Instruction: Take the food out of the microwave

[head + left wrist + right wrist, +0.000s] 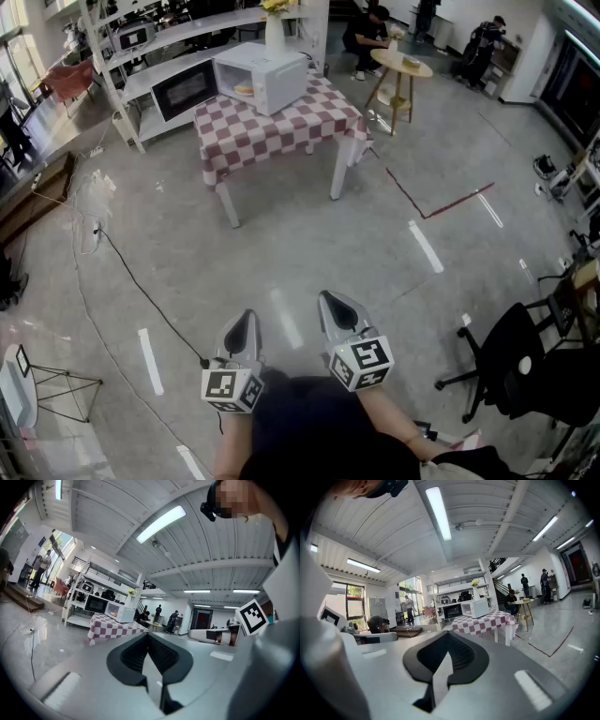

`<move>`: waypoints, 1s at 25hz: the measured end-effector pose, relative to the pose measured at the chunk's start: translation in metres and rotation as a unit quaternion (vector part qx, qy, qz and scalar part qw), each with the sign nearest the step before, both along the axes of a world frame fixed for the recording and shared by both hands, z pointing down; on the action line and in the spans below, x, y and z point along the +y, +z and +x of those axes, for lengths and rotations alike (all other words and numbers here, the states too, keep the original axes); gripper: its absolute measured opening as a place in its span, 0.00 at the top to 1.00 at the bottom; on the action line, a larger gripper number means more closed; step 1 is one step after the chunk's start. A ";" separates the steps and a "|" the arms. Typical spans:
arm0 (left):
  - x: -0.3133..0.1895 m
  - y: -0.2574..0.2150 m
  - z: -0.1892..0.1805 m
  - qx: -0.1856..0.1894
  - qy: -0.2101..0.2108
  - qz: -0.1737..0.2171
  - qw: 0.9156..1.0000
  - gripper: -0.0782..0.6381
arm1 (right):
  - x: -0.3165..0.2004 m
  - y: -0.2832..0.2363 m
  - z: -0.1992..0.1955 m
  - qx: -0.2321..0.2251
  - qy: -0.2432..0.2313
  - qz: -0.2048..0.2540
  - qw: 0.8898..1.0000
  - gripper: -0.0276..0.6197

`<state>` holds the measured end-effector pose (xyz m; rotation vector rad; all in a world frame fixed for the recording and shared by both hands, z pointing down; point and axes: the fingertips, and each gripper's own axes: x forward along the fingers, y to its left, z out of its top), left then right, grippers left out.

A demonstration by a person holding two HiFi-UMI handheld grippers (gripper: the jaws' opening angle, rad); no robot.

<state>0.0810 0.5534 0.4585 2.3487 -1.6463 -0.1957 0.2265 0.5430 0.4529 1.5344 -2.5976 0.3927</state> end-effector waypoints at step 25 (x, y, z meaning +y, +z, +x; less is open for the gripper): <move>-0.023 -0.005 0.011 -0.025 0.010 0.004 1.000 0.88 | -0.036 -0.010 -0.001 -0.013 -0.018 0.028 0.999 0.96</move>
